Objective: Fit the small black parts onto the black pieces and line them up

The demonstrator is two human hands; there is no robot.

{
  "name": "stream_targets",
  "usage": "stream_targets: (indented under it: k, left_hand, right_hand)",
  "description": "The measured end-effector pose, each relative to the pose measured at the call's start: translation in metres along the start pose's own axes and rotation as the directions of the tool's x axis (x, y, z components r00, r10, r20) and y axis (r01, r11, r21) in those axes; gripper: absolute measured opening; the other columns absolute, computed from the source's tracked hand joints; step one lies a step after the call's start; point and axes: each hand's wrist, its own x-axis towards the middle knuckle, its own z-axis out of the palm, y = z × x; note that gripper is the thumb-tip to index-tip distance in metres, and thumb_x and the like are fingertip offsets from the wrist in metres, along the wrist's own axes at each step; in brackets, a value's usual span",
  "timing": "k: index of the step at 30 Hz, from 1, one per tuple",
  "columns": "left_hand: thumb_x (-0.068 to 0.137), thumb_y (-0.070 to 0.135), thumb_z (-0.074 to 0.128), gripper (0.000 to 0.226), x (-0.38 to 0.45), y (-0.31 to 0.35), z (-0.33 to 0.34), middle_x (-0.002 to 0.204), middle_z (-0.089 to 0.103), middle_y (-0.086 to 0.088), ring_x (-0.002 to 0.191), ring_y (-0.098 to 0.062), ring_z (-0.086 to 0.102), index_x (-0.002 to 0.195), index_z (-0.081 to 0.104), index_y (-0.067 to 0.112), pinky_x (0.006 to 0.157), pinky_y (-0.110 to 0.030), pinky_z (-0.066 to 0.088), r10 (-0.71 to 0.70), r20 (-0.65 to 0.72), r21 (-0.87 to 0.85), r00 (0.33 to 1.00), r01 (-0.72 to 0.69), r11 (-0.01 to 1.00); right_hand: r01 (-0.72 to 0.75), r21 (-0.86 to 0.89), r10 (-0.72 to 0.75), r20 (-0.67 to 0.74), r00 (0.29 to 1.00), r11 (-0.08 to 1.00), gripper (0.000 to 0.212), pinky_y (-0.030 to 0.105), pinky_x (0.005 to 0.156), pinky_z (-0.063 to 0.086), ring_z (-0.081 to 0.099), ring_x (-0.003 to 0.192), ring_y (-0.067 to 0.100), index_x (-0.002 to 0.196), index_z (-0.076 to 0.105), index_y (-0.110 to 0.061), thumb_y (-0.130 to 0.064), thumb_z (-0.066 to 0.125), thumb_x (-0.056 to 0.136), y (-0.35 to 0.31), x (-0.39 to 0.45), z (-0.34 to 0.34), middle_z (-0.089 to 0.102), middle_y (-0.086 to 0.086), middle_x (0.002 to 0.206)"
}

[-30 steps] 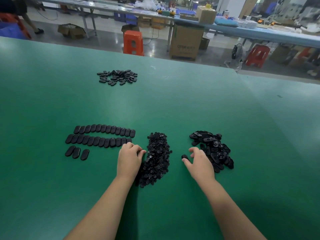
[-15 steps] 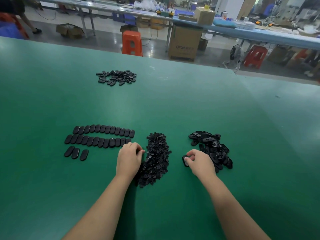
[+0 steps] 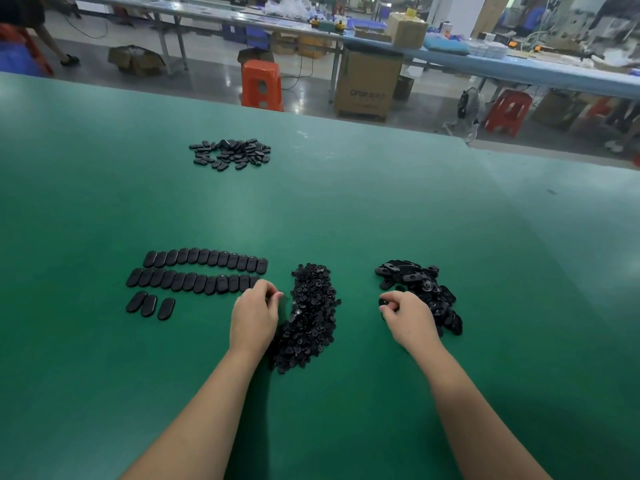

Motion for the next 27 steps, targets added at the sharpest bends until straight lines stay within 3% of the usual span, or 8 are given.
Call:
stream_targets:
  k: [2,5,8,11,13,17,21,27]
  left_hand:
    - [0.098,0.023,0.062,0.016,-0.001,0.0,-0.001,0.074,0.06,0.009,0.071,-0.013,0.057,0.085,0.053,0.024,0.063,-0.034,0.048,-0.014,-0.001,-0.026,1.0,0.014,1.0]
    - [0.097,0.023,0.064,0.014,0.0,-0.001,-0.001,0.076,0.061,0.01,0.074,-0.012,0.058,0.085,0.057,0.023,0.065,-0.031,0.047,-0.017,0.006,-0.04,1.0,0.017,0.999]
    - [0.094,0.022,0.068,0.013,0.001,0.0,-0.002,0.078,0.06,0.012,0.077,-0.009,0.056,0.083,0.06,0.023,0.068,-0.028,0.046,0.001,0.013,-0.031,1.0,0.0,1.0]
    - [0.093,0.019,0.07,0.01,0.001,0.001,-0.003,0.082,0.062,0.011,0.079,-0.009,0.057,0.086,0.064,0.023,0.073,-0.03,0.051,0.001,0.021,-0.035,1.0,0.0,0.999]
    - [0.092,0.018,0.071,0.004,0.001,0.0,-0.003,0.086,0.065,0.009,0.082,-0.01,0.059,0.094,0.069,0.021,0.078,-0.032,0.054,-0.001,0.02,-0.047,1.0,0.002,0.999]
    - [0.092,0.016,0.072,0.031,0.0,0.001,-0.003,0.099,0.071,0.003,0.087,-0.013,0.062,0.122,0.07,0.015,0.086,-0.034,0.055,-0.028,0.027,-0.076,0.999,0.03,0.997]
    - [0.092,0.018,0.071,0.022,0.001,0.001,-0.004,0.103,0.073,0.001,0.095,-0.015,0.064,0.113,0.075,0.013,0.089,-0.033,0.053,-0.003,0.033,-0.031,0.999,0.004,1.0]
    - [0.088,0.025,0.076,0.004,-0.001,0.003,-0.01,0.086,0.068,0.012,0.082,-0.003,0.06,0.092,0.075,0.022,0.075,-0.023,0.049,-0.039,0.021,-0.115,0.999,0.041,0.993]
  right_hand:
    - [-0.068,0.265,0.072,-0.003,0.997,0.962,0.021,0.036,0.073,0.056,0.066,0.076,0.021,0.116,0.068,-0.015,-0.012,0.06,0.097,0.0,0.001,-0.002,0.066,0.001,0.089]
    - [-0.171,0.689,0.156,0.085,0.984,0.704,0.014,0.029,0.063,0.059,0.074,0.07,0.016,0.11,0.061,-0.009,-0.003,0.059,0.097,-0.007,-0.007,-0.003,0.071,0.012,0.096]
    - [-0.214,0.838,0.153,0.157,0.976,0.502,0.016,0.026,0.065,0.061,0.077,0.081,0.023,0.113,0.055,-0.003,-0.002,0.06,0.099,-0.016,-0.019,0.007,0.073,0.017,0.102]
    - [-0.221,0.869,0.152,0.17,0.974,0.444,0.021,0.03,0.066,0.062,0.077,0.084,0.026,0.119,0.051,-0.002,-0.004,0.059,0.1,-0.024,-0.029,0.024,0.075,0.014,0.101]
    - [-0.205,0.877,0.132,0.163,0.978,0.434,0.022,0.029,0.066,0.062,0.077,0.085,0.025,0.122,0.051,-0.007,-0.005,0.057,0.102,-0.029,-0.034,0.034,0.076,0.012,0.101]
    - [-0.174,0.879,0.099,0.145,0.984,0.444,0.03,0.025,0.065,0.06,0.075,0.08,0.019,0.129,0.059,-0.017,-0.003,0.054,0.102,-0.032,-0.036,0.045,0.076,0.008,0.099]
    - [-0.16,0.867,0.106,0.125,0.987,0.472,0.022,0.026,0.063,0.06,0.074,0.075,0.017,0.118,0.063,-0.016,-0.005,0.048,0.105,-0.031,-0.037,0.051,0.075,0.009,0.099]
    - [-0.029,0.719,0.042,0.001,0.999,0.694,0.021,0.027,0.066,0.059,0.071,0.072,0.014,0.113,0.062,-0.021,-0.011,0.045,0.107,-0.027,-0.049,0.063,0.074,-0.003,0.091]
